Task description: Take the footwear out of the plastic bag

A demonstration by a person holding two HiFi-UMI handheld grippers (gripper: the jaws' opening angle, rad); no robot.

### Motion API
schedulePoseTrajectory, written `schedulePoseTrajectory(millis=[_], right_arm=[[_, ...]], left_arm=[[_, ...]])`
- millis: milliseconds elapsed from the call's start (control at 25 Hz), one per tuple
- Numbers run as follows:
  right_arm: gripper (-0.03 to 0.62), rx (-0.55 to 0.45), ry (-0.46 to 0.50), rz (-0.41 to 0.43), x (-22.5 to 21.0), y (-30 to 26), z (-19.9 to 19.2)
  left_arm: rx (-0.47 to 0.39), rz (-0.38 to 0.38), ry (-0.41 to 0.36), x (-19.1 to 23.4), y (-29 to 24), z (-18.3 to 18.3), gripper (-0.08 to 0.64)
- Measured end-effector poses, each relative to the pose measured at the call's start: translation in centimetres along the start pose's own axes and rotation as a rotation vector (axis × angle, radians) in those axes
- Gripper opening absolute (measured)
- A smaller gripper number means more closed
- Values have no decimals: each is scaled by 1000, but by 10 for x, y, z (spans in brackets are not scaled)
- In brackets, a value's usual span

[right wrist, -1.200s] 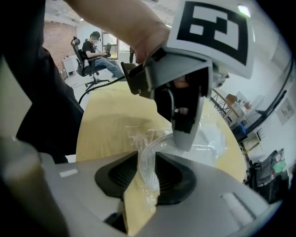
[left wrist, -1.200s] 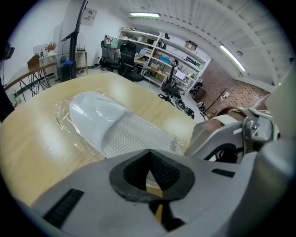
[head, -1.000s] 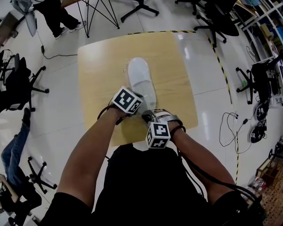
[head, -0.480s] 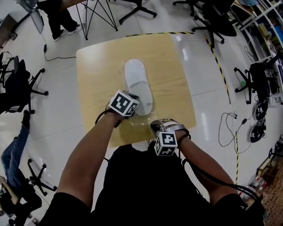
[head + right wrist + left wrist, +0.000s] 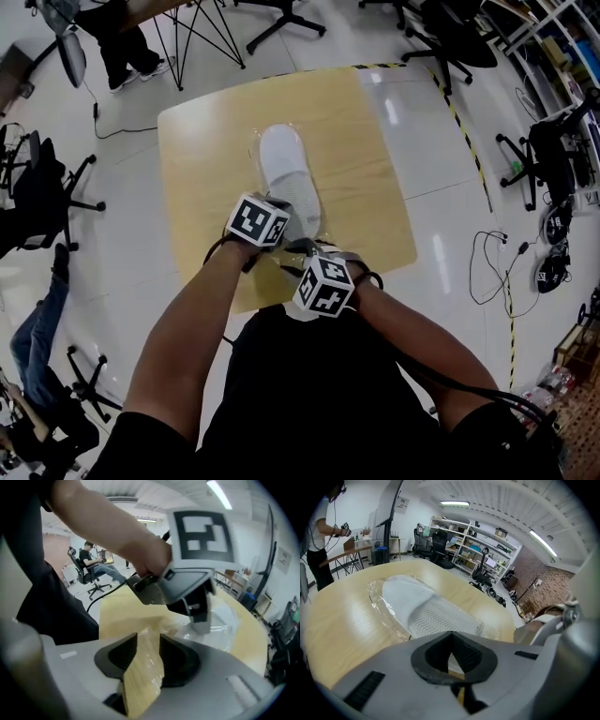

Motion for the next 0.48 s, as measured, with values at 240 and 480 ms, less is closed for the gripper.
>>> schedulePoseTrajectory(millis=[240, 480], right_arm=[[95, 67, 92, 16, 18, -31, 3], [29, 75, 173, -13, 21, -26, -2]], left_arm=[[-9, 8, -2, -2, -1, 0, 5], [-16, 19, -11, -1, 3, -2, 6]])
Point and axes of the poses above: the fingertips, and each gripper's own axes: y backward along the fingers, x to its left, z out of its top, the point moved 7 cm from there along y, backward along the fingers, and after that the axes turned 9 degrees about -x, right-handed, at the moved point
